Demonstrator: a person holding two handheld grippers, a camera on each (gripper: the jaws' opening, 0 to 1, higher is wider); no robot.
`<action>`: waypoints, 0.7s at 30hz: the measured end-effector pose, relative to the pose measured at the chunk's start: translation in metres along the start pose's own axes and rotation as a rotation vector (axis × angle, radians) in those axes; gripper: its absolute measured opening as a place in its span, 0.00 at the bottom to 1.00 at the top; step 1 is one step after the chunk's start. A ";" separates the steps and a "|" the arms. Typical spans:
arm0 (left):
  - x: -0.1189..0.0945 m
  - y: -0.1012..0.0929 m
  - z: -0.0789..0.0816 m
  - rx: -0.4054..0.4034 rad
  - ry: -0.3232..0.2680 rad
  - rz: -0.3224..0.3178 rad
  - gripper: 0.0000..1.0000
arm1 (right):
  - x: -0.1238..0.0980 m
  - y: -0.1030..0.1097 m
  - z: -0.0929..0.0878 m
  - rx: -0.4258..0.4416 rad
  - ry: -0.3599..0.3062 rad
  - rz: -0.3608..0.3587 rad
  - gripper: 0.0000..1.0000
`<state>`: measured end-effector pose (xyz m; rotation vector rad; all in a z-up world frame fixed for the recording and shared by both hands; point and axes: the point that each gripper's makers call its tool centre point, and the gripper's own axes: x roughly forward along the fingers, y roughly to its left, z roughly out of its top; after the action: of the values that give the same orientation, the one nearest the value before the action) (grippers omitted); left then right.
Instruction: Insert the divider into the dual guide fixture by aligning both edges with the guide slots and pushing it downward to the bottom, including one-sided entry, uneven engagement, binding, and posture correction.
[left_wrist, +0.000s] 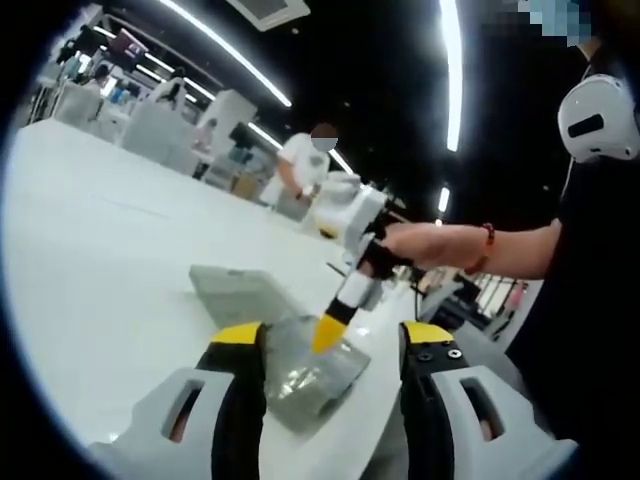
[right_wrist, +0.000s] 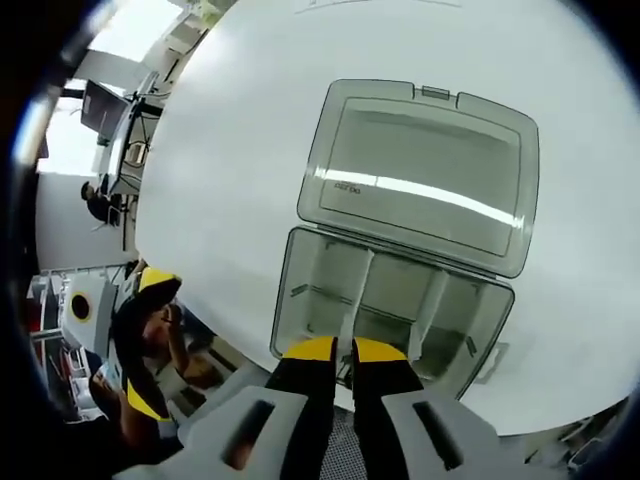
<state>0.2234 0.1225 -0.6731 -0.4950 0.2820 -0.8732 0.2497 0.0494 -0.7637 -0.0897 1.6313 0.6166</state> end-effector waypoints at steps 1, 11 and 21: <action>0.000 0.000 0.000 0.001 0.001 0.001 0.52 | 0.000 0.000 0.000 0.001 -0.001 -0.001 0.00; -0.003 0.002 -0.001 -0.001 0.004 0.010 0.52 | 0.000 0.002 0.002 0.020 0.004 0.018 0.00; -0.001 0.001 0.000 -0.002 0.005 0.003 0.51 | 0.000 0.000 0.001 0.006 0.006 0.011 0.00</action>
<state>0.2234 0.1232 -0.6737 -0.4945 0.2879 -0.8710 0.2501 0.0498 -0.7640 -0.0780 1.6400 0.6203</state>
